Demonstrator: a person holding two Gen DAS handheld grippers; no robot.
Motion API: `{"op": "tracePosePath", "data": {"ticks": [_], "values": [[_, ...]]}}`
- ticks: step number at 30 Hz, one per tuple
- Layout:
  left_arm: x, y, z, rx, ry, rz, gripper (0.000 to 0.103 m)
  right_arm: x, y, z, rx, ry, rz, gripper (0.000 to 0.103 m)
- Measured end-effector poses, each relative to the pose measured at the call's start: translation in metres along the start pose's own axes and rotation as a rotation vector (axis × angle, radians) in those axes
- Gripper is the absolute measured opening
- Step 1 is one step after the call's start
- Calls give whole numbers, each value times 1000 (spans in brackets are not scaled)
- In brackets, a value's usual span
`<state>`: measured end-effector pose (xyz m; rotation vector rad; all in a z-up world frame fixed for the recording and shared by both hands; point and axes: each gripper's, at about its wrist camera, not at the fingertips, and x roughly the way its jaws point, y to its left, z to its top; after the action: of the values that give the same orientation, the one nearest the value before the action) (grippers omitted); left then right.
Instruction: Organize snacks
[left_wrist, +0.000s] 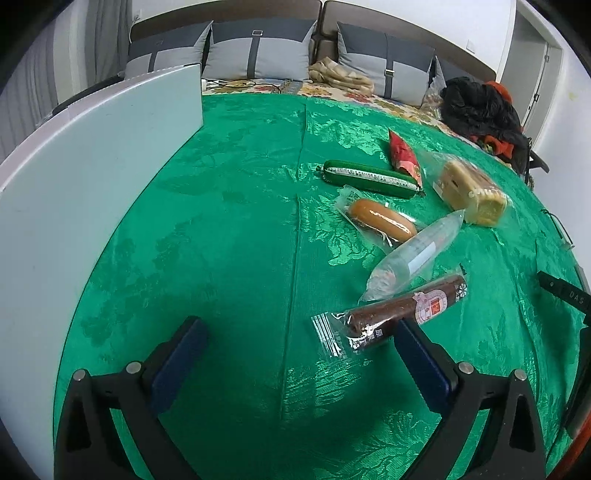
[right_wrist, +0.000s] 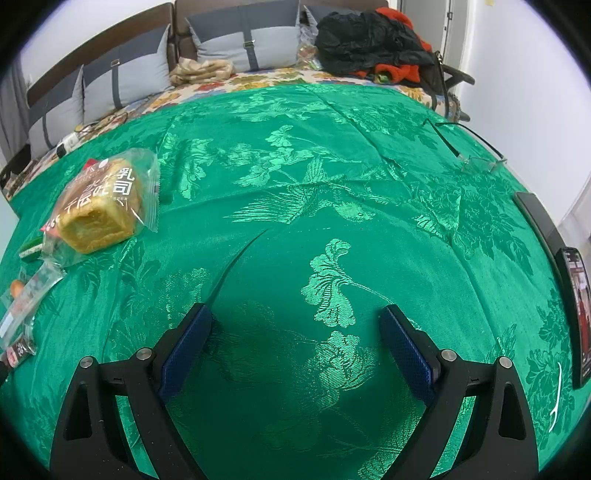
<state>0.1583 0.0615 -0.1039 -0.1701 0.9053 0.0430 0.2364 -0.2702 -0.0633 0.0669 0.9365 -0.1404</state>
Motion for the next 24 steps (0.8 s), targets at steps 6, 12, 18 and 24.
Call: {"op": "tracePosePath", "data": {"ticks": [6,12,18,24], "values": [[0,0,0,0,0,0,101,0,1,0,0,0,0,95],[0,-1,0,0,0,1,101,1,1,0,0,0,0,95],[0,-1,0,0,0,1,101,1,1,0,0,0,0,95],[1,-1,0,3,2,3,102,1,1,0,0,0,0,95]]}}
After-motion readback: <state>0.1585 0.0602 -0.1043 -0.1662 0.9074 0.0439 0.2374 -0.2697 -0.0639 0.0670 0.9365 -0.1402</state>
